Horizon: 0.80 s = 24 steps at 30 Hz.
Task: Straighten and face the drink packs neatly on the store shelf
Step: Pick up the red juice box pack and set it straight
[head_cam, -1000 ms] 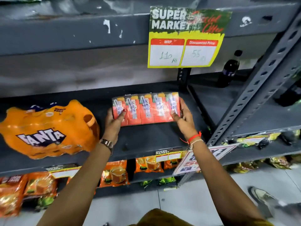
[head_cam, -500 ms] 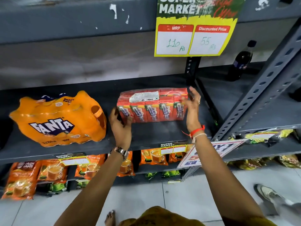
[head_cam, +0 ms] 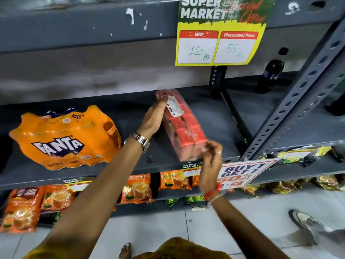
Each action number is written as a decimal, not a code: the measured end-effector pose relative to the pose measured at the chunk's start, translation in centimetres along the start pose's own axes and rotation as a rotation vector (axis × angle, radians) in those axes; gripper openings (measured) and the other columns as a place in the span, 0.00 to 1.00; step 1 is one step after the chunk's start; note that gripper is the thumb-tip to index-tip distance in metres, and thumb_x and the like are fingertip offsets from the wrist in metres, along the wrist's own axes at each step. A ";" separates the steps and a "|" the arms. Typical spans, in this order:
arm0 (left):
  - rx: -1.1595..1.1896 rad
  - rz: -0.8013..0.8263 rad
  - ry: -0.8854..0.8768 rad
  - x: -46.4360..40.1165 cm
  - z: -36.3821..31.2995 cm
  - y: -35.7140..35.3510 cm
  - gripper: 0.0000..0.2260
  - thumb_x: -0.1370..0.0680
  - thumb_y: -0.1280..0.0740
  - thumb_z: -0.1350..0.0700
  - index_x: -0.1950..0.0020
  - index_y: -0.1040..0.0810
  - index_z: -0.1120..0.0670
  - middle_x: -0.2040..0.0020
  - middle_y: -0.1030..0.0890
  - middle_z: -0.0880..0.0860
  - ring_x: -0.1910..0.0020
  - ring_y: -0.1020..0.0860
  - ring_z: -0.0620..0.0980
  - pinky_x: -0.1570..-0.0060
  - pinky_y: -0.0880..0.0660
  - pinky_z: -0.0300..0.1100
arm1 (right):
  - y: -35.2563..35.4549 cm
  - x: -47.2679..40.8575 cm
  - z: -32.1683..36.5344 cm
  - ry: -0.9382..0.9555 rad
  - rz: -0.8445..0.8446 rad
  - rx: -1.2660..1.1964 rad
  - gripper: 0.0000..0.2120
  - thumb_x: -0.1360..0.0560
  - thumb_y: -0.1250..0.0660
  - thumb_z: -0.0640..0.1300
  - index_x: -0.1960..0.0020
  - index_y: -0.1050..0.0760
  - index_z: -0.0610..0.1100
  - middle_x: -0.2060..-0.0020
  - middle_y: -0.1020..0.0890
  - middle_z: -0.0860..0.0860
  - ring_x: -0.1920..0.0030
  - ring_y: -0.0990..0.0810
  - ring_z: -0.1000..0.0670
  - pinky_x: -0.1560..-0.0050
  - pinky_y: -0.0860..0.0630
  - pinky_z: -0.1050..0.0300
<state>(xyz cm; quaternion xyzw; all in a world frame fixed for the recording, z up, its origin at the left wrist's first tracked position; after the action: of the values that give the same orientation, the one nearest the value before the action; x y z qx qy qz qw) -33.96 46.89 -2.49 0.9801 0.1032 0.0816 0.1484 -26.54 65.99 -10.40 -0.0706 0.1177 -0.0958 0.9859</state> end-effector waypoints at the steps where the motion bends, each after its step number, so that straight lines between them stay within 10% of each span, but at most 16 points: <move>1: -0.117 0.043 -0.038 -0.6 -1.2 -0.4 0.27 0.26 0.48 0.33 0.43 0.21 0.48 0.42 0.20 0.52 0.44 0.24 0.51 0.37 0.32 0.46 | -1.0 1.6 0.0 0.022 0.060 -0.006 0.07 0.26 0.39 0.48 0.49 0.28 0.57 0.55 0.21 0.60 0.54 0.22 0.58 0.53 0.26 0.64; 6: -0.696 0.224 -0.223 -1.8 -5.0 -3.8 0.28 0.22 0.54 0.35 0.56 0.27 0.55 0.61 0.24 0.54 0.60 0.27 0.54 0.51 0.33 0.48 | -7.4 3.1 -0.1 -0.016 0.494 0.120 0.13 0.26 0.39 0.38 0.46 0.28 0.53 0.46 0.21 0.43 0.43 0.23 0.45 0.41 0.25 0.44; 9: -0.913 0.273 -0.272 -1.7 -4.7 -4.9 0.28 0.22 0.57 0.36 0.35 0.28 0.49 0.36 0.22 0.54 0.35 0.27 0.56 0.27 0.52 0.61 | -8.9 1.8 0.5 -0.114 0.539 0.074 0.17 0.28 0.40 0.35 0.43 0.26 0.50 0.43 0.21 0.43 0.42 0.23 0.47 0.37 0.27 0.50; 11: -0.922 0.200 -0.311 -1.1 -3.8 -3.9 0.25 0.21 0.53 0.38 0.29 0.35 0.47 0.29 0.27 0.52 0.29 0.31 0.54 0.27 0.61 0.63 | -6.5 0.2 0.9 -0.133 0.273 0.064 0.16 0.31 0.41 0.37 0.45 0.25 0.45 0.48 0.19 0.44 0.47 0.22 0.47 0.45 0.24 0.52; 15: -0.594 -0.246 -0.412 2.4 -0.4 1.2 0.23 0.24 0.38 0.45 0.31 0.31 0.50 0.35 0.23 0.56 0.35 0.26 0.55 0.27 0.50 0.64 | 0.4 -3.5 1.5 -0.034 -0.244 0.221 0.16 0.29 0.36 0.47 0.42 0.29 0.46 0.43 0.25 0.47 0.40 0.26 0.45 0.39 0.29 0.48; 19: 0.029 -0.303 -0.181 4.6 4.8 3.2 0.24 0.23 0.37 0.50 0.28 0.37 0.52 0.37 0.25 0.54 0.44 0.20 0.48 0.46 0.21 0.46 | 0.2 -7.6 -0.2 -0.191 -0.053 0.224 0.29 0.28 0.35 0.55 0.31 0.38 0.45 0.31 0.32 0.45 0.30 0.34 0.46 0.31 0.38 0.51; 24: 0.334 -0.220 -0.050 3.4 6.5 1.3 0.16 0.21 0.40 0.54 0.33 0.33 0.55 0.51 0.22 0.45 0.62 0.19 0.32 0.67 0.25 0.25 | 0.4 -8.9 -0.4 -0.169 -0.092 0.184 0.17 0.30 0.36 0.57 0.46 0.29 0.49 0.48 0.21 0.49 0.47 0.22 0.50 0.43 0.28 0.51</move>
<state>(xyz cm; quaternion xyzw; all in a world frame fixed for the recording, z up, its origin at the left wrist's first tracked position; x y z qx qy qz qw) -29.18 44.65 -7.81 0.9757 0.2179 0.0225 -0.0060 -35.03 68.13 -8.88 0.0072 0.0218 -0.1448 0.9892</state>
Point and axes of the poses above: each hand's wrist, its own x-axis away from the middle knuckle, its own y-axis out of the back of the hand, z = x × y, the point moved 5 cm from there along -x, towards the middle knuckle
